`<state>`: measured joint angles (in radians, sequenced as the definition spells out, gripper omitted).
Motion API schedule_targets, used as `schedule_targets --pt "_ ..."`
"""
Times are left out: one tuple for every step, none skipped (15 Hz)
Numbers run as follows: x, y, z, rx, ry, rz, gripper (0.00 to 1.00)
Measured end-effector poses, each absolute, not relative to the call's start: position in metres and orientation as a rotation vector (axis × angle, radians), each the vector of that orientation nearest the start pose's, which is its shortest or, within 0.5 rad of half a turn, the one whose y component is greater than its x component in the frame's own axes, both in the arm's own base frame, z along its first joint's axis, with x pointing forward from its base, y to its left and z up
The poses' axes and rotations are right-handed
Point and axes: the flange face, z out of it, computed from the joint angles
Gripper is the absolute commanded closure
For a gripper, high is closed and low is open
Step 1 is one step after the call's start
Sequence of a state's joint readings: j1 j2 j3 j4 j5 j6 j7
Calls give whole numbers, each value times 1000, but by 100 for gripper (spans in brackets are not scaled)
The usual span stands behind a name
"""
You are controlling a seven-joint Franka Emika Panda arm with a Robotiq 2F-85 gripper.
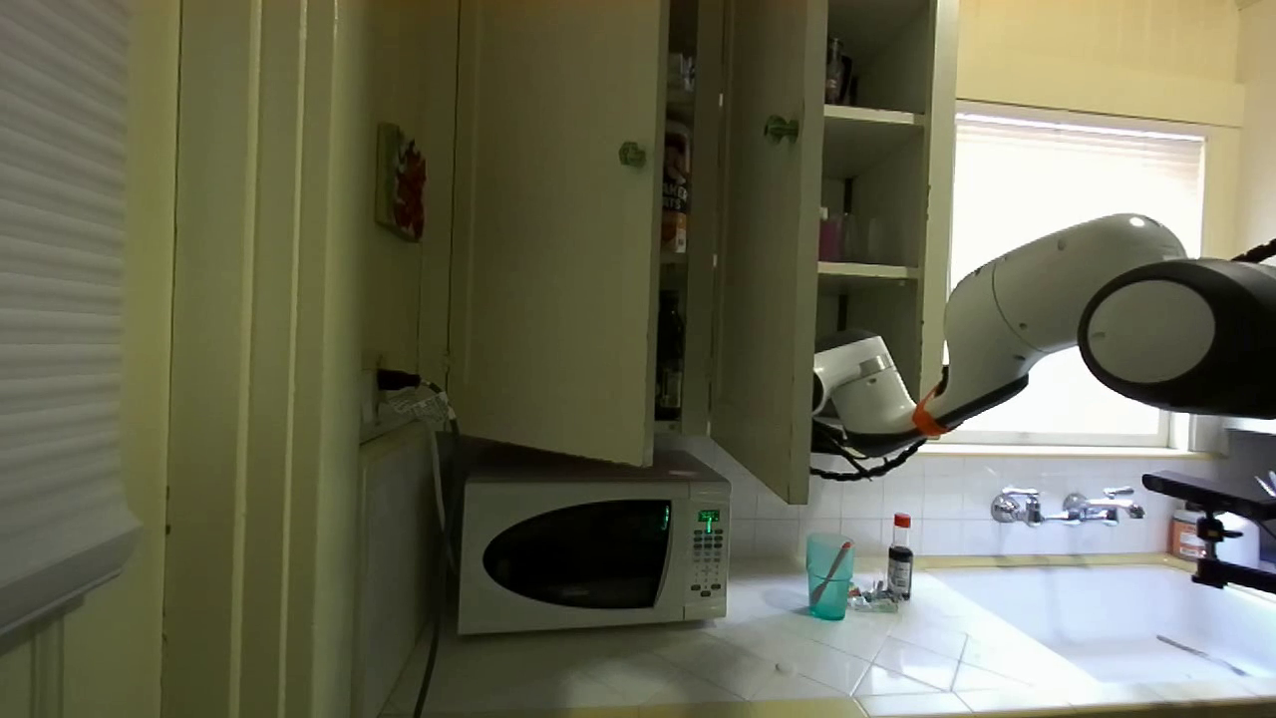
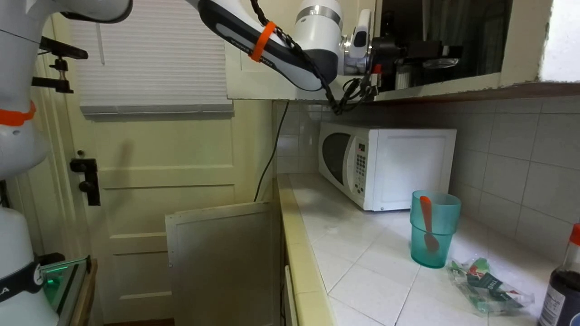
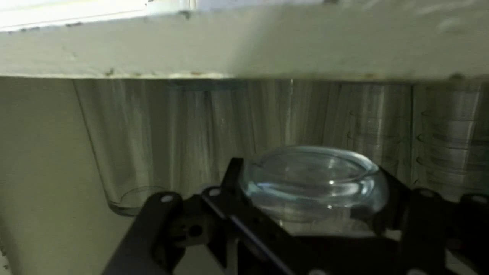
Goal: Remove one glass cup from the upper cabinet on the right and put it on the counter.
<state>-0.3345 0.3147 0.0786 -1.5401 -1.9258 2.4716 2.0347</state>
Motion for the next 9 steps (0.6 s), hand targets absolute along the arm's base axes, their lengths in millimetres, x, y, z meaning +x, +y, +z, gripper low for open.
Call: schedule_targets --pt "671 -181 539 1721 -867 1696 49" --pt "665 -179 538 1723 -886 1693 49" --pt "659 -178 537 1723 -900 1690 49" --pt "652 -178 537 1720 -910 1686 49" --pt "645 -177 536 1711 -922 1681 49" --pt "638 -176 536 1698 -933 1675 49" --pt "631 -175 536 1686 -942 1669 49" --pt "624 -172 536 1672 -950 1663 49" --pt "618 -169 536 1662 -956 1658 49"
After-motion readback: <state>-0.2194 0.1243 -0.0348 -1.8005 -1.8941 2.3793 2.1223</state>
